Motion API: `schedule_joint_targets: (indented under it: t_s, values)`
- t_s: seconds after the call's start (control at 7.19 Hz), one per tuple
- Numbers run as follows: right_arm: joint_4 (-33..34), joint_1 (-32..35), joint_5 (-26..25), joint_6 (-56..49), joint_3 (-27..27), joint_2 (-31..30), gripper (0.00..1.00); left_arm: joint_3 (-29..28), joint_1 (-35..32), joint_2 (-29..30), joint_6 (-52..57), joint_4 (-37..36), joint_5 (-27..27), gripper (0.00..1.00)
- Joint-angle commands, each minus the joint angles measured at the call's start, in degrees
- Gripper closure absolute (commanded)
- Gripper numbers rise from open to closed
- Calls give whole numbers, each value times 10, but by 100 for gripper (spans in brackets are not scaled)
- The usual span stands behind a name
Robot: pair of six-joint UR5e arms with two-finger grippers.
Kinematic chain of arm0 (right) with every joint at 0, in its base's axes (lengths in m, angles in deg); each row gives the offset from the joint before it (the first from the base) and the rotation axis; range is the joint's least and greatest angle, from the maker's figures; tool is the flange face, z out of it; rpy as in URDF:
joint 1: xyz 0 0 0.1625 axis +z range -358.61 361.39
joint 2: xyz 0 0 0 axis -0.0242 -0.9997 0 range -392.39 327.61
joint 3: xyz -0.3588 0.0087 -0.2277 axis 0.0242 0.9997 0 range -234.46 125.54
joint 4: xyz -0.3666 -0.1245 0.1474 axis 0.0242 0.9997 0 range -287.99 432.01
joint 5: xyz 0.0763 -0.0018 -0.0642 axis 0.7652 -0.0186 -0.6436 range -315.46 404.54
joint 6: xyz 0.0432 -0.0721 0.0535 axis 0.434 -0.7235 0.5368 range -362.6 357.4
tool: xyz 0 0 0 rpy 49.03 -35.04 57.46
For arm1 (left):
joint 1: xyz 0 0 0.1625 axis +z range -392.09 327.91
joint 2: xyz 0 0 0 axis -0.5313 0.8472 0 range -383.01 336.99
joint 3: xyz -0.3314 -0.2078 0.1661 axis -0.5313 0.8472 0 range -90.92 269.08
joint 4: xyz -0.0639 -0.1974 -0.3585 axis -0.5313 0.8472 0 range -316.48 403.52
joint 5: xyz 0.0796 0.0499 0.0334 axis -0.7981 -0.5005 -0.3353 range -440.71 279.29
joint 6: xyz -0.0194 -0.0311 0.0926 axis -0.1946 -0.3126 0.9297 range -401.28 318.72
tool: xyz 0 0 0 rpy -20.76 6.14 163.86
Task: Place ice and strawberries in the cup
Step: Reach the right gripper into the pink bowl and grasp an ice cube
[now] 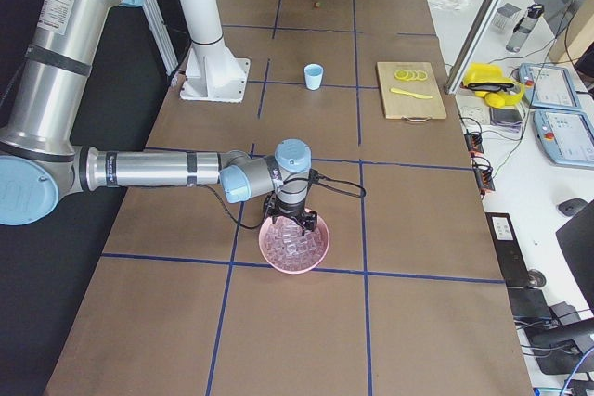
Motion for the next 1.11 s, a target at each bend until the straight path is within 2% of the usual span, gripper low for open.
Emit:
schedule_joint_targets:
  t_s: [0.0,0.7,0.83,0.97]
  values:
    - [-51,-11,-3,-2,33,1,6,1,2,0,0,0,0,0]
    - [-52,-12,-13,-42,40,1,18,1,2,0,0,0,0,0]
    - [-51,-11,-14,-44,40,0,23,1,2,0,0,0,0,0]
    - [-51,-12,-14,-45,40,-1,33,1,3,0,0,0,0,0]
